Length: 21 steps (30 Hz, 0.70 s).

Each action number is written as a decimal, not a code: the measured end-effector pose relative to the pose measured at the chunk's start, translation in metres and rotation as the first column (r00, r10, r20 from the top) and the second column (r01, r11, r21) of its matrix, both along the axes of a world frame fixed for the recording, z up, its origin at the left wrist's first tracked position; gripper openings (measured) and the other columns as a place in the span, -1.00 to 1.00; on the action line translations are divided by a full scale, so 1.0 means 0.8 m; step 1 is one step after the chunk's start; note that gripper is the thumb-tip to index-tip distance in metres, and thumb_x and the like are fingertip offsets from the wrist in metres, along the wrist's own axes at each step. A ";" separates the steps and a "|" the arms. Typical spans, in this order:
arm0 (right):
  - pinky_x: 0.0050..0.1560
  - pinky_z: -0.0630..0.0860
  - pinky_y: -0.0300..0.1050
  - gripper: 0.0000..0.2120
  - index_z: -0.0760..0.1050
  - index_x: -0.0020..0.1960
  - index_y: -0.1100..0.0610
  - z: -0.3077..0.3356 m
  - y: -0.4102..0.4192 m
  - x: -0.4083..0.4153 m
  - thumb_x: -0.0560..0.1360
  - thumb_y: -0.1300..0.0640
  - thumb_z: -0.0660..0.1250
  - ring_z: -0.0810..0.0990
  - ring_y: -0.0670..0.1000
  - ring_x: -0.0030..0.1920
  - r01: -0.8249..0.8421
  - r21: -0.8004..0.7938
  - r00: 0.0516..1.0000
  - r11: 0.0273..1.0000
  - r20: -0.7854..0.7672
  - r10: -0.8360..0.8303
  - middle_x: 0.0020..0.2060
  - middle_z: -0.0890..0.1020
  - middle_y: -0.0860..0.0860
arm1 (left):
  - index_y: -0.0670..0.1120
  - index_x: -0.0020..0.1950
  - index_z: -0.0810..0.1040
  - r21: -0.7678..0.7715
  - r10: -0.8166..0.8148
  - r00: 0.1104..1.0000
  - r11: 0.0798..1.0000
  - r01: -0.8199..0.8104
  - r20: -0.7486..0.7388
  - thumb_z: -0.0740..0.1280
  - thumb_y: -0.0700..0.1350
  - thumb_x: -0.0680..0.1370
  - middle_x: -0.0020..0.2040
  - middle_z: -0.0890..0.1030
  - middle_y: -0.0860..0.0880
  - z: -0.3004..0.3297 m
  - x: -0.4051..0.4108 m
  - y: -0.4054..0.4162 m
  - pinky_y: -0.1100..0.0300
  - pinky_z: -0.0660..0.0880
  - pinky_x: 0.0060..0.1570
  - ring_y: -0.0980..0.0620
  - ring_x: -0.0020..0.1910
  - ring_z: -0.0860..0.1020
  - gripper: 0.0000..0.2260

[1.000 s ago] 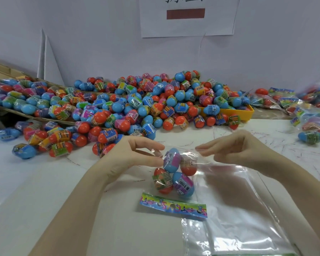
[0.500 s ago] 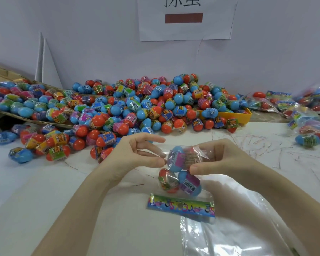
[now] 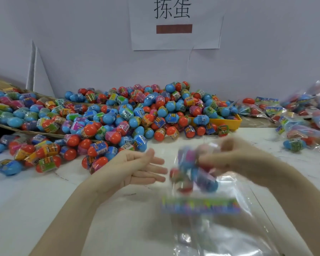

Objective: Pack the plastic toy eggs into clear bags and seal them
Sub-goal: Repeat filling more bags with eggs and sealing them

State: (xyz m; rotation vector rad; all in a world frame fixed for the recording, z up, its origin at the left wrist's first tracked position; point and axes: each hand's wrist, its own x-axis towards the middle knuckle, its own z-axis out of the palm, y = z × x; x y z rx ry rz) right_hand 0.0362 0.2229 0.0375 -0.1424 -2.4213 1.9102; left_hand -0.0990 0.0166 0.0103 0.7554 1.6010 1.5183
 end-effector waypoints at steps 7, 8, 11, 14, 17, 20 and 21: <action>0.12 0.43 -0.09 -0.44 0.33 0.32 0.30 0.009 0.046 0.018 0.48 -0.06 0.25 0.42 0.22 0.25 0.715 -0.071 0.667 0.696 -0.230 -0.708 0.27 0.43 0.28 | -0.08 -0.24 0.63 0.171 0.503 0.841 0.863 -0.476 -0.200 0.36 -0.02 0.43 -0.30 0.69 -0.06 -0.003 0.001 0.015 0.33 0.52 -0.43 0.04 -0.40 0.63 -0.85; 0.07 0.42 -0.16 -0.46 0.31 0.36 0.27 0.004 0.045 0.013 0.49 0.02 0.29 0.43 0.13 0.26 0.710 -0.001 0.689 0.704 -0.201 -0.696 0.30 0.43 0.21 | -0.07 -0.25 0.62 0.183 0.602 0.706 0.794 -0.580 -0.374 0.37 -0.06 0.46 -0.31 0.68 -0.04 -0.009 -0.003 0.014 0.28 0.51 -0.39 0.04 -0.38 0.61 -0.87; 0.07 0.33 -0.19 -0.40 0.37 0.35 0.13 -0.004 0.032 0.001 0.36 0.02 0.43 0.45 -0.08 0.17 0.632 0.100 0.773 0.769 -0.157 -0.615 0.25 0.49 -0.02 | -0.13 -0.06 0.63 0.278 0.535 0.057 0.524 -0.805 -0.843 0.42 -0.05 0.44 -0.05 0.62 -0.13 -0.022 -0.014 0.002 0.05 0.40 -0.13 -0.08 -0.09 0.50 -0.82; 0.07 0.34 -0.23 -0.60 0.54 0.16 0.03 -0.013 0.027 -0.003 0.34 0.00 0.45 0.50 -0.15 0.04 0.548 0.375 0.835 0.748 -0.191 -0.515 0.06 0.56 -0.12 | -0.18 0.26 0.45 0.075 0.296 0.062 0.432 -0.899 -0.953 0.42 0.16 0.38 0.28 0.42 -0.23 -0.029 -0.020 -0.005 -0.11 0.28 0.14 -0.23 0.26 0.33 -0.41; -0.01 0.36 -0.41 -0.61 0.56 0.03 -0.12 -0.011 0.022 0.002 0.22 -0.11 0.49 0.51 -0.28 0.01 0.289 0.573 0.950 0.767 -0.069 -0.306 -0.02 0.57 -0.26 | -0.13 0.33 0.37 -0.040 0.162 0.120 0.424 -0.905 -0.979 0.39 0.19 0.39 0.33 0.37 -0.17 -0.035 -0.022 -0.004 -0.05 0.25 0.18 -0.16 0.30 0.31 -0.38; -0.01 0.27 -0.42 -0.51 0.55 -0.04 -0.28 -0.012 0.010 0.003 0.04 -0.26 0.50 0.42 -0.36 0.04 -0.042 0.669 0.985 0.742 0.153 -0.082 0.04 0.52 -0.34 | -0.12 0.27 0.43 0.006 0.149 0.071 0.458 -0.889 -0.986 0.40 0.15 0.40 0.29 0.41 -0.14 -0.037 -0.021 -0.002 -0.02 0.22 0.10 -0.15 0.25 0.34 -0.46; 0.03 0.25 -0.36 -0.50 0.55 -0.04 -0.31 -0.016 0.005 0.001 0.04 -0.25 0.52 0.36 -0.33 0.06 -0.105 0.722 0.981 0.683 0.188 -0.047 0.05 0.48 -0.36 | -0.12 0.26 0.44 0.003 0.150 0.076 0.464 -0.886 -0.986 0.39 0.16 0.41 0.28 0.41 -0.14 -0.036 -0.021 -0.001 -0.03 0.22 0.10 -0.15 0.25 0.34 -0.47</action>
